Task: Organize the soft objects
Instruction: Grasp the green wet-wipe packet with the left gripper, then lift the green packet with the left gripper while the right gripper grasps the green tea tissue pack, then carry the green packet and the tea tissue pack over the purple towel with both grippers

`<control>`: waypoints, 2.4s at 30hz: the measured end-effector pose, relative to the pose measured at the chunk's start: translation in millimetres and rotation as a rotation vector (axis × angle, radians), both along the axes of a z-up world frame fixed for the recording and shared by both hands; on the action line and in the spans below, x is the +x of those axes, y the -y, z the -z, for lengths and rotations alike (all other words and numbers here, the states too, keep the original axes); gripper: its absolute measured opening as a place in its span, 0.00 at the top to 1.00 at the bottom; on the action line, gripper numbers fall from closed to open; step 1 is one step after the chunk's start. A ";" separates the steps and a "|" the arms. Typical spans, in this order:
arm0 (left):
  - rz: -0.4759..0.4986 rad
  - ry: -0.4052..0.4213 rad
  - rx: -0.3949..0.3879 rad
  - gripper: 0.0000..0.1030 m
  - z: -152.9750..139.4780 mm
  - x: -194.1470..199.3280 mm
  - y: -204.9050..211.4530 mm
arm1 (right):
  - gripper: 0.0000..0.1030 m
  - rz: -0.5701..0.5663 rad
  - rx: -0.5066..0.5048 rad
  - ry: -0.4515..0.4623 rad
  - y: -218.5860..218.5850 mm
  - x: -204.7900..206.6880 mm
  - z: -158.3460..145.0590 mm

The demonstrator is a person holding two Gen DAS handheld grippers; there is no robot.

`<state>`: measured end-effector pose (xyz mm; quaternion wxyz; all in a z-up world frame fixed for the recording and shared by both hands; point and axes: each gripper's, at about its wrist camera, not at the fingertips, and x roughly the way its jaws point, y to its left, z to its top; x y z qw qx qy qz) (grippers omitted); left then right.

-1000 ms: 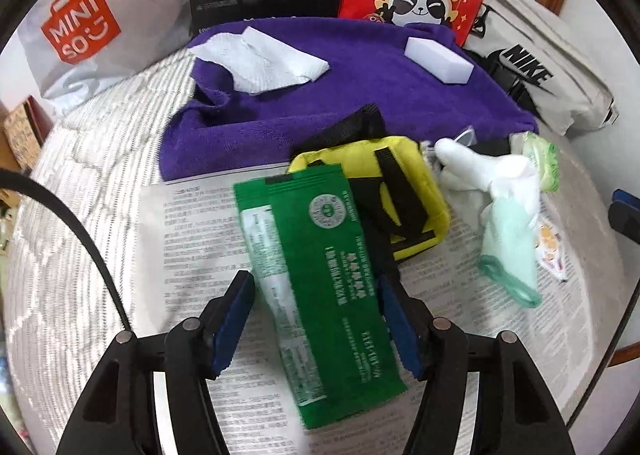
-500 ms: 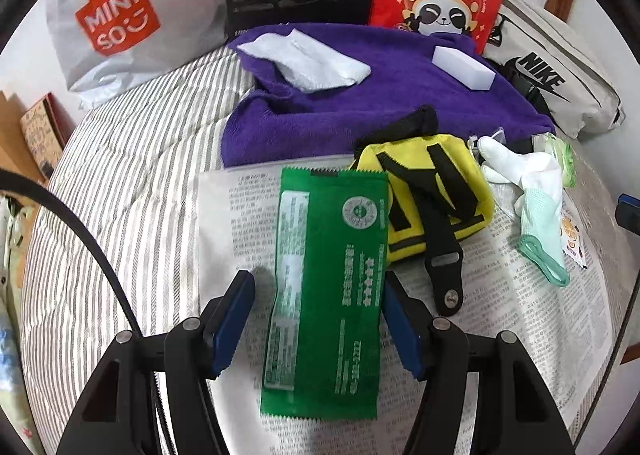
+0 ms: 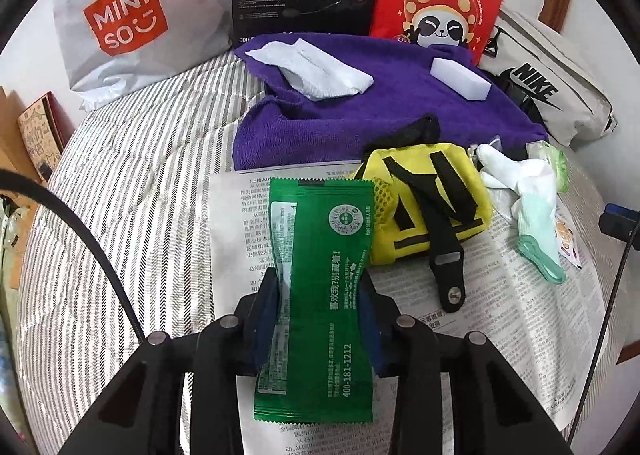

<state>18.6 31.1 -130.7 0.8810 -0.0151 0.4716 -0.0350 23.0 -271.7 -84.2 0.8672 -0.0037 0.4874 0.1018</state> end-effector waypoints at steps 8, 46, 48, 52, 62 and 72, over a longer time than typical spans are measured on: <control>0.009 -0.014 -0.021 0.66 -0.5 4.8 0.7 | 0.18 0.041 -0.003 -0.009 7.8 16.8 13.1; 0.009 -0.006 -0.060 0.66 -32.5 13.6 -14.1 | 0.29 0.106 0.057 -0.005 19.3 72.2 6.0; 0.007 -0.001 -0.051 0.66 -37.8 16.7 -14.1 | 0.29 0.098 0.052 0.000 18.2 71.3 1.1; 0.001 0.014 -0.045 0.66 -48.4 22.9 -15.5 | 0.29 0.083 0.052 0.004 13.7 73.4 -4.8; 0.011 0.038 -0.038 0.66 -68.9 47.9 -11.5 | 0.29 0.056 0.056 0.014 1.3 81.1 -16.3; 0.016 0.048 -0.080 0.66 -77.6 84.7 -13.9 | 0.29 0.023 0.051 0.038 -14.4 98.1 -27.9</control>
